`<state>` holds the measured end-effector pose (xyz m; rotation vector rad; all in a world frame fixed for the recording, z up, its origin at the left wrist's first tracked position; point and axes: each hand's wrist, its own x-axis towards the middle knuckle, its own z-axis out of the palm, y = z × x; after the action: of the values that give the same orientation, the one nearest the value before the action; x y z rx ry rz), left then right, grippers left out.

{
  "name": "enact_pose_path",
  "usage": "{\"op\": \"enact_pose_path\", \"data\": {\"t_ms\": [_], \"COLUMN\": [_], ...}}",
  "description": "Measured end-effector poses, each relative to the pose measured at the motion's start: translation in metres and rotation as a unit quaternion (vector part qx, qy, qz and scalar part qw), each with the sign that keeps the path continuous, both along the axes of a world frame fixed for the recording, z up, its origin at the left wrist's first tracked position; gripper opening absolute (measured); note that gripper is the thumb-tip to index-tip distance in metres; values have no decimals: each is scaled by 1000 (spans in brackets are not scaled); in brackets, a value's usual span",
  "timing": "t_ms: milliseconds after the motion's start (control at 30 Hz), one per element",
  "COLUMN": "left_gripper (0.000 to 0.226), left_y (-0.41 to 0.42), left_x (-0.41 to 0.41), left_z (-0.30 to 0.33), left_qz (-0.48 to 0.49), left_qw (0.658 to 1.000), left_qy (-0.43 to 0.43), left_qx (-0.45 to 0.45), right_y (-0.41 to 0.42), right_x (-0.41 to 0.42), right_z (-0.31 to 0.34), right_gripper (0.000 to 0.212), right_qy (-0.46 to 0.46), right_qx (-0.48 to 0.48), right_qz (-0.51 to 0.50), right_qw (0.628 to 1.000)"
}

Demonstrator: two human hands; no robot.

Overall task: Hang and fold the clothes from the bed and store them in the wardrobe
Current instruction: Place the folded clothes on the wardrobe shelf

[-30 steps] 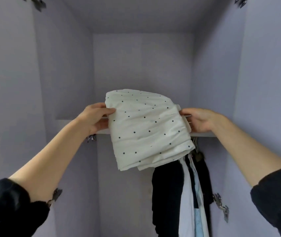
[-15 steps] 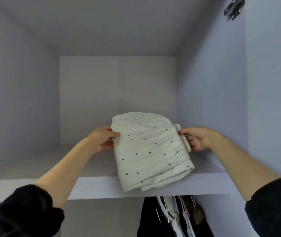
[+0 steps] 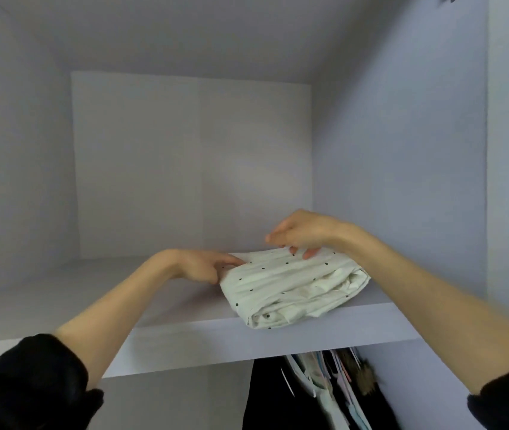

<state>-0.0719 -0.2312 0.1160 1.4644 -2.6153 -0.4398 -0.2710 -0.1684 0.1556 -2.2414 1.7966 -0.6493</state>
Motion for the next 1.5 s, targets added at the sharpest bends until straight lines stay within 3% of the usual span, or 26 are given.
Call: {"op": "enact_pose_path", "data": {"t_ms": [67,167,333,500,633,733,833,1000,1267,1500], "left_gripper": [70,55,37,42,38,48,55,55,52,58], "left_y": [-8,-22,-36,-40,-54,-81,-101,-155,-210,-200], "left_x": [0,6,9,-6,-23,-42,-48,-85,-121,-117], "left_z": [-6,-13,-12,5,9,-1,-15,-18,-18,-10], "left_qz": [-14,-27,-35,-18,-32,-33,-9,16,15,10], "left_qw": [999,999,998,986,984,977,966,969,973,971], "left_qy": [-38,-26,-42,-149,-153,-172,-226,-225,-221,-223], "left_qx": [3,-6,-44,-73,-83,-123,-122,-96,-73,-86], "right_y": [7,0,-28,-66,-106,-143,-162,-218,-254,-243], "right_x": [22,32,9,-16,-23,-40,-51,-83,-107,-113], "right_z": [-9,-20,-27,-29,-24,-29,-39,-42,-49,-48], "right_gripper": [47,57,66,57,56,51,48,39,57,57], "right_qy": [121,205,198,176,278,323,320,324,232,186], "right_qx": [63,123,136,150,120,78,47,-17,92,99], "right_qz": [12,13,41,42,2,-33,-60,-109,-84,-73], "right_qw": [991,971,970,972,953,943,944,940,965,975]}}
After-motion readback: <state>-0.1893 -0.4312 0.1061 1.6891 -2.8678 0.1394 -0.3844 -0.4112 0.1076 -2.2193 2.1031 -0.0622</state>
